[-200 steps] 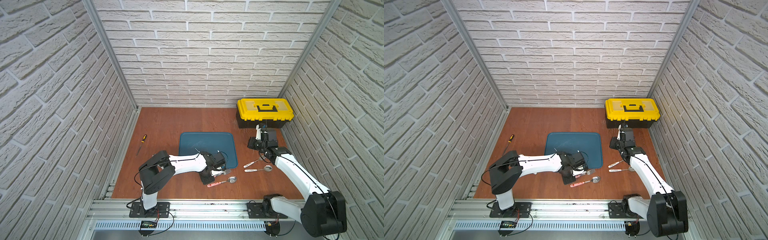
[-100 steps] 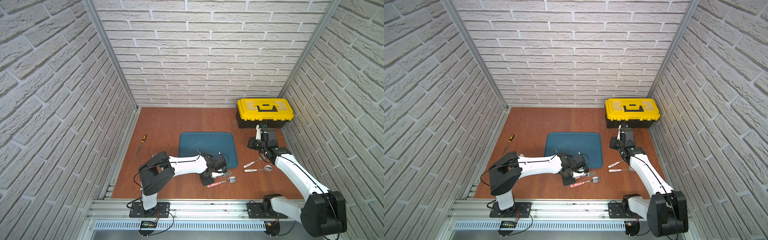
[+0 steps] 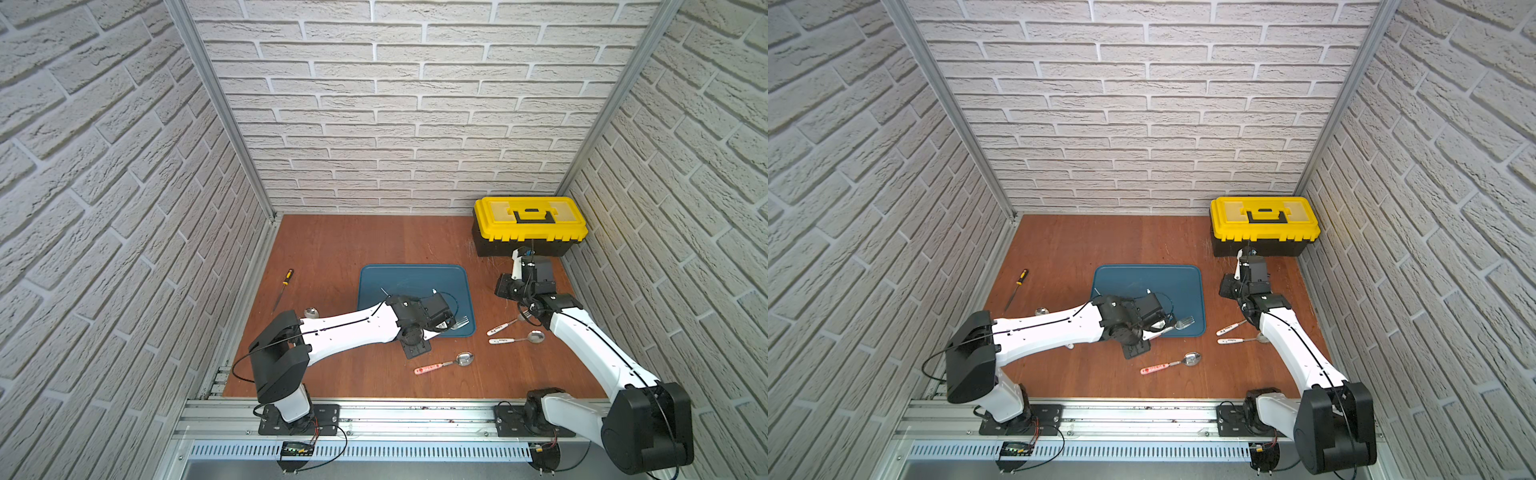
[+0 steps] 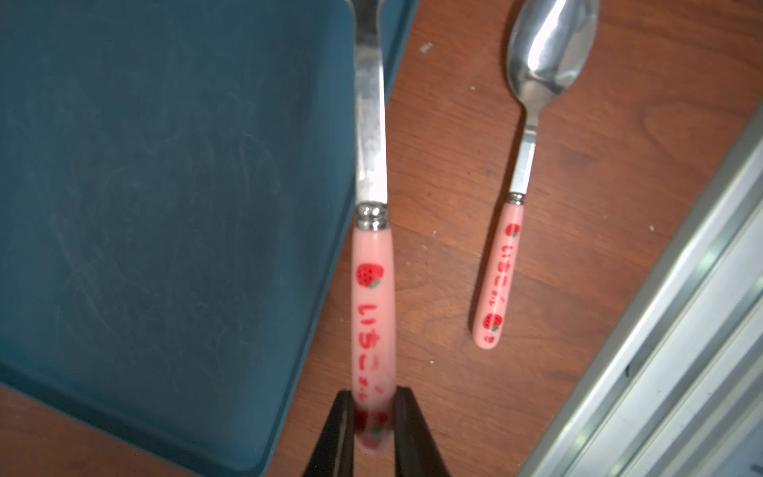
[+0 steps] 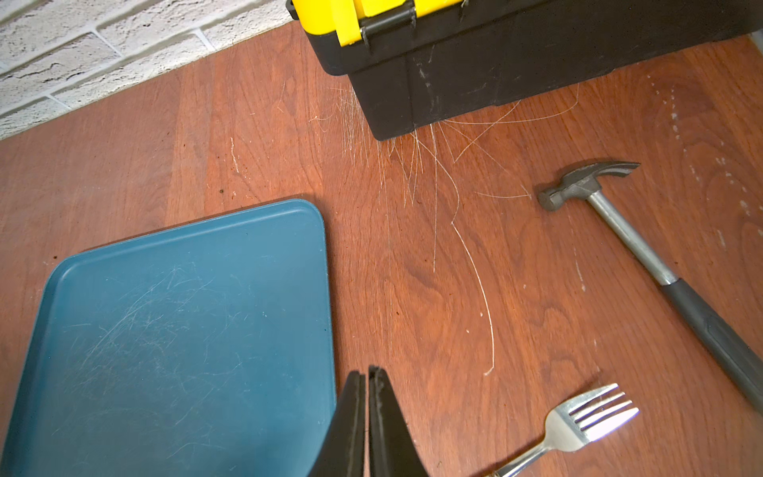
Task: Set the spoon and fork side by side
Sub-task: Place the fork on the tray.
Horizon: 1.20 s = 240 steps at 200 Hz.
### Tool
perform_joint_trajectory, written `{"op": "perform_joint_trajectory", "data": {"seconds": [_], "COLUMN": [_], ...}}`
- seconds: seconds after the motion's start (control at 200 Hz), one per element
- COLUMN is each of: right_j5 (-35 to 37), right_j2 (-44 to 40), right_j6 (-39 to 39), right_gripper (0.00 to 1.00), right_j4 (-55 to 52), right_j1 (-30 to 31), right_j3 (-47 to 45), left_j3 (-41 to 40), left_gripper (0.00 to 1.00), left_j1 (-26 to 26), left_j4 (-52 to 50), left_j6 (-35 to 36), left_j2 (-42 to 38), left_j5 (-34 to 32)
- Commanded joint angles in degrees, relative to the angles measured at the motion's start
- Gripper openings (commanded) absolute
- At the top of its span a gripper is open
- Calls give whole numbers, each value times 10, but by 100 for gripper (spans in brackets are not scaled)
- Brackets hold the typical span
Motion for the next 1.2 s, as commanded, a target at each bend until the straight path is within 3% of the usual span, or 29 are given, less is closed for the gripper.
{"op": "perform_joint_trajectory", "data": {"seconds": [0.0,0.29,0.58,0.74,1.195], "right_j5": [-1,-10,-15,-15,-20], "right_j2": [-15,-19,-23,-28,-30], "right_j6": [3,3,4,4,3], "right_gripper": [10,10,10,10,10], "right_j4": [16,20,22,23,29], "right_j1": [3,3,2,3,3], "right_j3": [-7,-7,-9,-9,-17], "left_j3": [19,25,-7,-46,-44], "left_gripper": [0,0,0,0,0], "left_j1": [36,140,182,204,241], "left_j4": [-28,-111,-84,-32,-2], "left_j6": [-88,-305,-414,-451,-444], "left_j2": [5,22,42,35,68], "left_j5": [-39,-122,-25,28,30]}}
